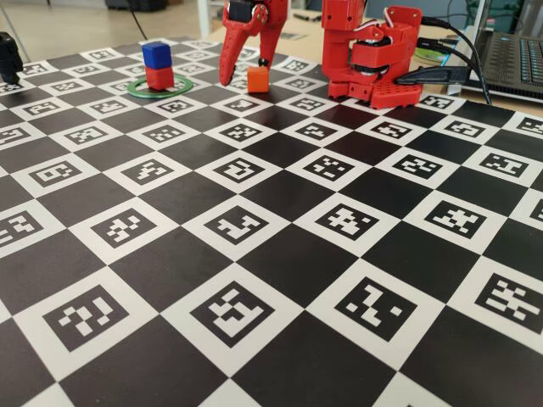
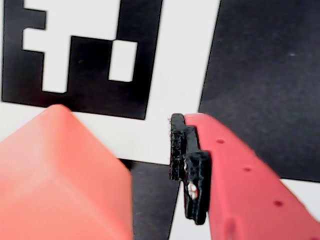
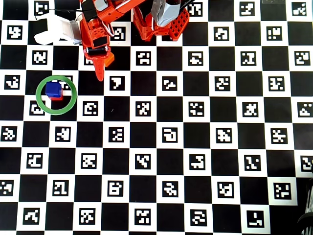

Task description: Grab the red cube then put it in the green circle then put the blue cube on top and finally the orange cube on top

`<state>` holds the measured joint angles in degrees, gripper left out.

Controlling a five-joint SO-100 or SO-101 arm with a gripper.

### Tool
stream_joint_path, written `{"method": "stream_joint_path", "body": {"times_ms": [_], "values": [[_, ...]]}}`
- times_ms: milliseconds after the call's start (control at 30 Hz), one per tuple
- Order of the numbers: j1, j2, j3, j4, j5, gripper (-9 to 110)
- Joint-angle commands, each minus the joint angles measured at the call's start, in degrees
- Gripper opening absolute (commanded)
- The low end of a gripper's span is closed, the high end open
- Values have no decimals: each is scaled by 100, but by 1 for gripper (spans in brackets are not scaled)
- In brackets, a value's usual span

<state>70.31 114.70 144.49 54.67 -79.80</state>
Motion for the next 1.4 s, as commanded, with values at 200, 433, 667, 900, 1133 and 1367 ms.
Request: {"method": "stream_joint_path", "body": {"times_ms": [200, 433, 667, 900, 1133, 1367], "values": [[-387, -9, -369, 44, -492, 50], [-448, -26, -563, 114, -1257, 50], [-448, -35, -782, 554, -1916, 50], [-536, -26, -791, 729, -2180, 50], [-633, -26, -800, 686, -2276, 50], [-659, -26, -721, 642, -2364, 50]]}}
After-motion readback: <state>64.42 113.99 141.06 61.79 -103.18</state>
